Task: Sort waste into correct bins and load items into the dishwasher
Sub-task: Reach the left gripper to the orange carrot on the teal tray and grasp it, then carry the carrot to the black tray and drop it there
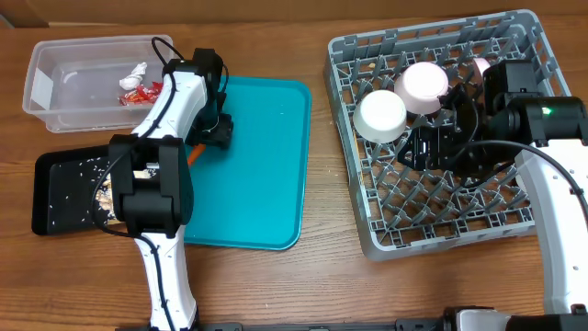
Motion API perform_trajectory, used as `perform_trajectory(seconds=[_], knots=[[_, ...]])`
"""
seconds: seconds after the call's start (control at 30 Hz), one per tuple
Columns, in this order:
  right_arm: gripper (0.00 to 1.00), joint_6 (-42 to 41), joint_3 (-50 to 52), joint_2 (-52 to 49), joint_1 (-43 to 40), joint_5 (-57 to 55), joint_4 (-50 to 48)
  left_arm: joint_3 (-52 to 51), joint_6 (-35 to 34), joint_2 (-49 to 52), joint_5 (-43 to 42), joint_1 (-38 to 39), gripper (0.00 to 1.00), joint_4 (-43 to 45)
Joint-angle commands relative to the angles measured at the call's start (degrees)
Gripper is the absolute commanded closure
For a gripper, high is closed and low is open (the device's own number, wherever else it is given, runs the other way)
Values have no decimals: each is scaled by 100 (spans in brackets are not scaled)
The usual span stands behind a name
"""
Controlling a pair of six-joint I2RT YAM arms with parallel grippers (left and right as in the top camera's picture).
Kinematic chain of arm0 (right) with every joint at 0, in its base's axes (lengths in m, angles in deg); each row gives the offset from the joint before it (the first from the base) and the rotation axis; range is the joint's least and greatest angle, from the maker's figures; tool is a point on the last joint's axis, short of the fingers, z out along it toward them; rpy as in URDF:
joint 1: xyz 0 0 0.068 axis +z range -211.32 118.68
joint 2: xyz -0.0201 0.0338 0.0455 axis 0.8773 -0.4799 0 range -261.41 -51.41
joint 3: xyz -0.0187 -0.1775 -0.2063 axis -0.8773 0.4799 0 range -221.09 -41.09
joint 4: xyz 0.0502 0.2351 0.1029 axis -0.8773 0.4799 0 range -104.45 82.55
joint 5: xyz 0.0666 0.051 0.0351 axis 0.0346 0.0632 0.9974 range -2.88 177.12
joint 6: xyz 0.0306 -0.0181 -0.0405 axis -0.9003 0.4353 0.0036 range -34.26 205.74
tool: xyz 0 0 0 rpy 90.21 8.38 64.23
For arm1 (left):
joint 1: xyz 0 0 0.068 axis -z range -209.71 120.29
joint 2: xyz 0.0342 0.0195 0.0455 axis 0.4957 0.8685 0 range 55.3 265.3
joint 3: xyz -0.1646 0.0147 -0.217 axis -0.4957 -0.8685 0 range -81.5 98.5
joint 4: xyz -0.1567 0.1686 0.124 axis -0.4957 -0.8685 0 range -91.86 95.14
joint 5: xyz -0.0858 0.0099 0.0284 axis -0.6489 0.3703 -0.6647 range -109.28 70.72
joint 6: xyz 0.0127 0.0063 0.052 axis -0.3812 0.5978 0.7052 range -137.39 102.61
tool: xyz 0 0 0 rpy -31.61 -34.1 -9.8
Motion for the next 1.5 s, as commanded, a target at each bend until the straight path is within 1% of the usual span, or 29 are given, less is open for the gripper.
perform_trajectory(seconds=[0.0,0.03,0.13,0.17,0.2,0.23,0.3,0.33,0.37,0.43,0.6,0.83,1.0,1.03,1.2,1.33,1.47], knots=[[0,-24,26,4,17,68,-35,33,24,199,-20,-26,51,-50],[0,-26,26,4,17,68,-33,33,26,199,-20,-26,52,-74],[0,-26,26,4,17,68,-28,33,26,199,-20,-28,77,-166],[0,-26,26,4,17,68,-28,37,26,199,-17,-31,85,-212],[0,-26,26,4,17,68,-26,48,24,197,-15,-31,90,-275],[0,-26,26,4,17,68,-26,83,-20,177,-20,-31,90,-400],[0,-26,26,4,17,68,-28,114,-197,118,-17,-31,88,-503],[0,-24,26,4,17,68,-26,125,-310,42,-20,-31,88,-538],[0,-26,26,4,17,59,-26,125,-396,-50,-17,-31,92,-549],[0,-26,26,4,17,-9,-11,125,-579,-420,-15,-24,96,-612],[0,-26,26,4,17,-37,15,125,-841,-1255,-7,-44,96,-861],[0,-26,26,4,17,-186,13,122,-1318,-2179,435,-306,96,-1154],[0,-26,26,4,17,-186,15,90,-1906,-2323,518,-1078,95,-1329],[0,-26,26,4,17,-186,15,-9,-2293,-2323,446,-1513,96,-1401],[0,-26,26,4,17,-186,13,-262,-2538,-2323,332,-2450,96,-1213],[0,-26,26,4,17,-186,9,-608,-2691,-2319,328,-3077,96,-730],[0,-26,26,4,17,-186,13,-1276,-2704,-2308,323,-3523,96,85]])
